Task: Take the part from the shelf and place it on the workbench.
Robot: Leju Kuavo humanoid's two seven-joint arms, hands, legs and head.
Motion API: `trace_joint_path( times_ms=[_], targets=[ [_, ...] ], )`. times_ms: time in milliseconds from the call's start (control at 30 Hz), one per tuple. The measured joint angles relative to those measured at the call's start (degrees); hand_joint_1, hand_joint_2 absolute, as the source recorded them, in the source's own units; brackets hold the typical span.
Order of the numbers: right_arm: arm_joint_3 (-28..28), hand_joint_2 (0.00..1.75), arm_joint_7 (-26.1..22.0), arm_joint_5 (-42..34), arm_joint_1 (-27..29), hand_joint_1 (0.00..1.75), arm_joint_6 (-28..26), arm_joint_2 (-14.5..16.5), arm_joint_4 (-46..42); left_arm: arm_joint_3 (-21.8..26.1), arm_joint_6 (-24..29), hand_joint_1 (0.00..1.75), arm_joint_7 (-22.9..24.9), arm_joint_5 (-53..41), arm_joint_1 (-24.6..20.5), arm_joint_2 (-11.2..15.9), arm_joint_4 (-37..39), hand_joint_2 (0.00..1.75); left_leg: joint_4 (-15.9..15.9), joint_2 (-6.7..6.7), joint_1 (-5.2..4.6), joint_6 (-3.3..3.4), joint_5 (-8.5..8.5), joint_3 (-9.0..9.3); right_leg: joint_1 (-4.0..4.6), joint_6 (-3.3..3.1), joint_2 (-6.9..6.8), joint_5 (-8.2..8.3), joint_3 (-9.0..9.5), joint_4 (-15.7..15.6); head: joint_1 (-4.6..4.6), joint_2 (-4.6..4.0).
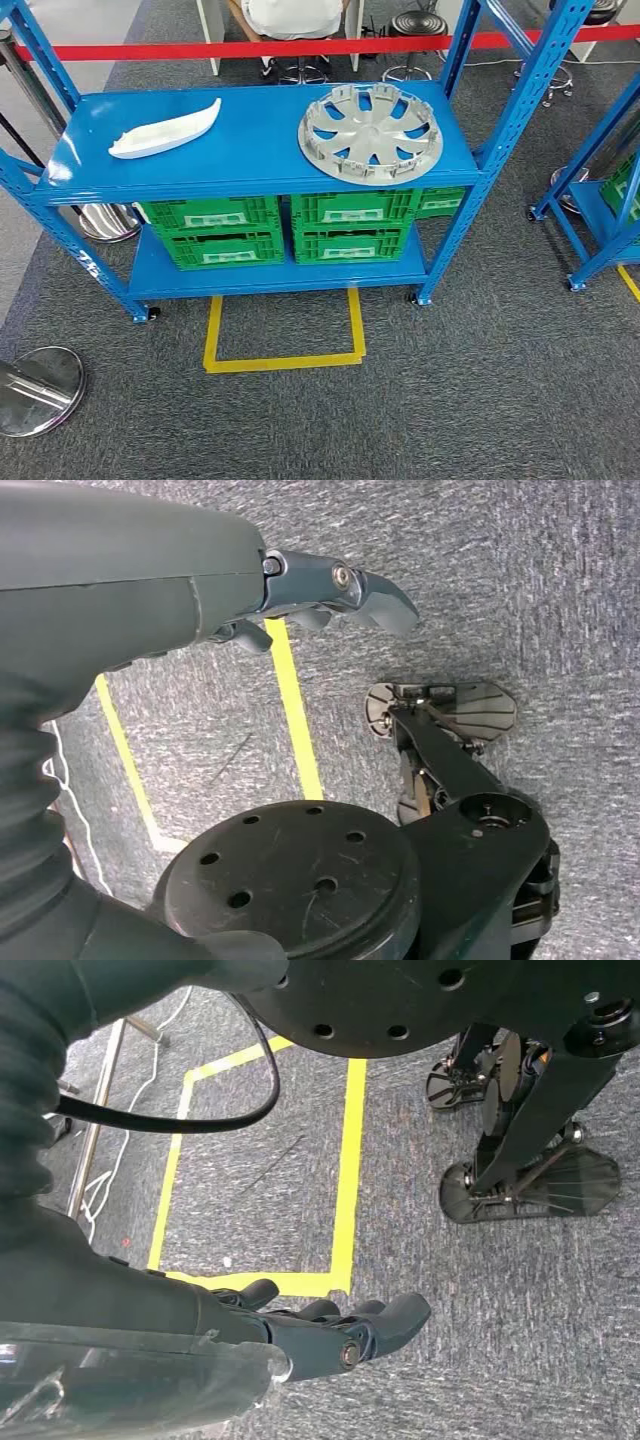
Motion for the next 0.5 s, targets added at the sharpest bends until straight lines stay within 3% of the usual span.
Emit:
trace_joint_path(
  times_ms=[500],
  targets=[
    [0.0,1.75,0.0,0.0,0.0,0.00,0.0,0.0,0.0,0.0,0.0,0.00,0.0,0.0,0.0,0.0,0.0,1.75,0.0,0.00,0.00,0.00,0.00,0.01,0.00,0.00,0.00,0.00,0.01,0.0,0.00,0.00]
  ],
)
